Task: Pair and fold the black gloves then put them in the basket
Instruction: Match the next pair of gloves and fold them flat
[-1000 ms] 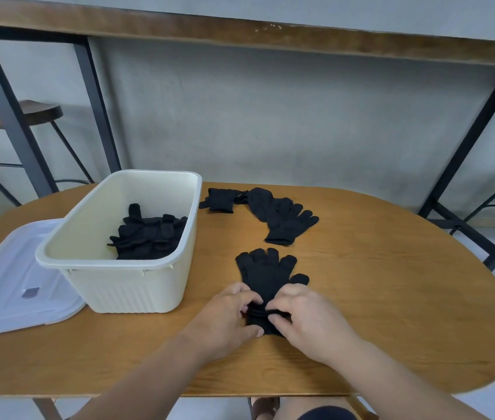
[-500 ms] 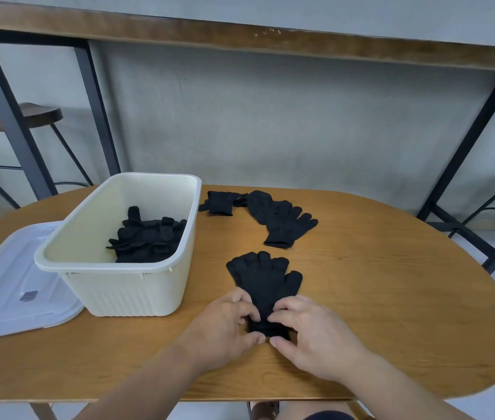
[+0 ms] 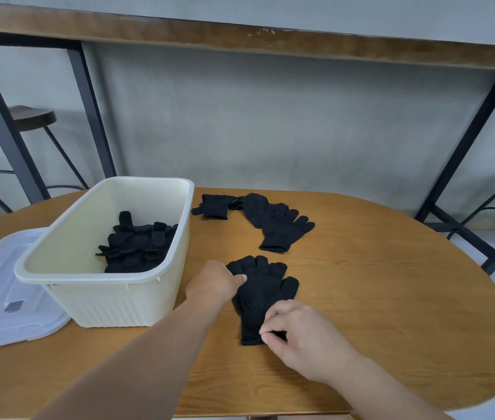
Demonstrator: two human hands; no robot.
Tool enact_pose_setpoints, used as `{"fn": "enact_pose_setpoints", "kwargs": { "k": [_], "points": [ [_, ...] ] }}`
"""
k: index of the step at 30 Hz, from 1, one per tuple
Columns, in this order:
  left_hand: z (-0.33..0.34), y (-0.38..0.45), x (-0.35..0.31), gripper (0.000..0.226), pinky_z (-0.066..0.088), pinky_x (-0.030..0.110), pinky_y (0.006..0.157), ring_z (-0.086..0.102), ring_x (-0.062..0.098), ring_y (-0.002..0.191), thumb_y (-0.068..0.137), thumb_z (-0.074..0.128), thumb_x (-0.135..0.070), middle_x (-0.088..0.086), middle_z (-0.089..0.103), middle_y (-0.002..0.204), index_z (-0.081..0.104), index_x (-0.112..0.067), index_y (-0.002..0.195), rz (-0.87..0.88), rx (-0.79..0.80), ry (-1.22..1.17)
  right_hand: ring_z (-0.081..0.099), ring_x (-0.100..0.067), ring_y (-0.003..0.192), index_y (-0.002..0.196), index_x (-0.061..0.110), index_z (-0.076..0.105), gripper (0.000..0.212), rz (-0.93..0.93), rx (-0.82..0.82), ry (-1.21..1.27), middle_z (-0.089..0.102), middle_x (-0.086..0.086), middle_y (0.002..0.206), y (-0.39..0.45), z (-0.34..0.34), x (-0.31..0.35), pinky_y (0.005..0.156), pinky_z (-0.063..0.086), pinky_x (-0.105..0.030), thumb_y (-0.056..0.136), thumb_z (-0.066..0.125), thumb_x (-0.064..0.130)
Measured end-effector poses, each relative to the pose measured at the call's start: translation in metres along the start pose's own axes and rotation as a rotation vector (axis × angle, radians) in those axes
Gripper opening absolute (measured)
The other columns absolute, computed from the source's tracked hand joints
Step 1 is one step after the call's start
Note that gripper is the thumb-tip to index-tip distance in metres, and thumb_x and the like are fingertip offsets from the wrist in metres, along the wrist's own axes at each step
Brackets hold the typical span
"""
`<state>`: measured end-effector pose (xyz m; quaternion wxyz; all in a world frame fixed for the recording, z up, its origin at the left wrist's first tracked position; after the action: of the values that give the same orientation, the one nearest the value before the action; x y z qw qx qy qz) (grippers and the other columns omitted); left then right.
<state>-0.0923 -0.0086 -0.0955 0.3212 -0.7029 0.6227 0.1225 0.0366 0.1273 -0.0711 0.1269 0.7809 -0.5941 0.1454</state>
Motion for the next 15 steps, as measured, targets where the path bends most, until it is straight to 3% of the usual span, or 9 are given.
{"fn": "enact_pose_setpoints", "kwargs": {
  "k": [4,6,11,15],
  "points": [
    [0.005,0.002,0.002,0.015,0.053,0.036,0.081,0.06,0.024,0.077,0.085,0.066,-0.024,0.004,0.064,0.082,0.063,-0.01,0.082,-0.046,0.005,-0.187,0.051,0.003,0.102,0.094,0.028,0.072,0.026,0.014,0.011,0.02,0.058,0.022,0.107,0.002,0.0,-0.003,0.089,0.047,-0.025,0.098,0.048,0.034],
    [0.001,0.003,0.005,0.012,0.052,0.034,0.076,0.058,0.023,0.075,0.087,0.061,-0.022,0.003,0.06,0.078,0.059,-0.013,0.079,-0.036,-0.033,-0.218,0.05,0.003,0.101,0.093,0.026,0.072,0.025,0.02,0.007,0.033,0.058,0.022,0.106,0.003,-0.001,-0.005,0.089,0.046,-0.023,0.098,0.048,0.033],
    [-0.007,0.004,0.006,0.013,0.041,0.025,0.055,0.05,0.015,0.062,0.087,0.056,-0.016,0.0,0.054,0.072,0.053,-0.014,0.075,0.036,-0.083,-0.053,0.047,0.003,0.105,0.093,0.027,0.07,0.026,0.015,-0.007,0.017,0.058,0.022,0.108,0.002,0.0,-0.005,0.089,0.046,-0.024,0.099,0.046,0.035],
    [-0.007,0.002,0.003,0.018,0.037,0.023,0.052,0.049,0.014,0.064,0.087,0.057,-0.013,-0.002,0.052,0.072,0.047,-0.017,0.073,0.072,-0.111,-0.027,0.047,0.002,0.105,0.094,0.027,0.07,0.026,0.012,-0.013,-0.003,0.058,0.022,0.109,0.002,0.001,-0.004,0.089,0.047,-0.025,0.099,0.045,0.035]
  ]
}}
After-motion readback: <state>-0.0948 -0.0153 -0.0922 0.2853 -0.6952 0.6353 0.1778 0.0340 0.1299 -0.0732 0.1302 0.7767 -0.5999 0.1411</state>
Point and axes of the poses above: each hand's wrist, its own y-axis towards the middle knuckle, its own z-axis out of the palm, x = y × z, the point moved 7 cm from there along y, towards the middle knuckle
